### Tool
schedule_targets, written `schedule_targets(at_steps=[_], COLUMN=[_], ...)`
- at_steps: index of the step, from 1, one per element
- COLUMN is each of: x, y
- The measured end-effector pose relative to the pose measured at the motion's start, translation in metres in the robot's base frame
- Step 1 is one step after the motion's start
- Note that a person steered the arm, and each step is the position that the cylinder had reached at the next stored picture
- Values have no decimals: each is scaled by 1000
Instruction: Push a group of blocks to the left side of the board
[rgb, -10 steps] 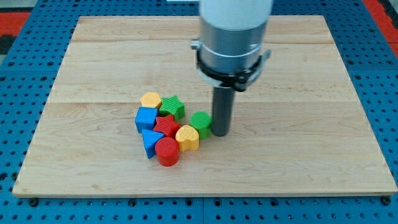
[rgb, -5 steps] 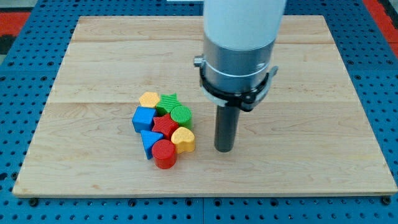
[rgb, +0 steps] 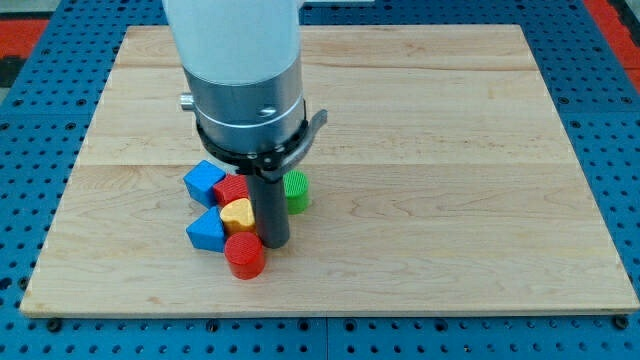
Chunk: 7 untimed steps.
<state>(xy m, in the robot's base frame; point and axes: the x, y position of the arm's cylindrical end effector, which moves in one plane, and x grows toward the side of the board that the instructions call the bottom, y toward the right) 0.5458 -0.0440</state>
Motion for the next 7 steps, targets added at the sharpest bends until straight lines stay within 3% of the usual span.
schedule_targets(at_steps=[1, 2, 5, 7], x=[39, 71, 29, 34], y=[40, -5, -15, -20])
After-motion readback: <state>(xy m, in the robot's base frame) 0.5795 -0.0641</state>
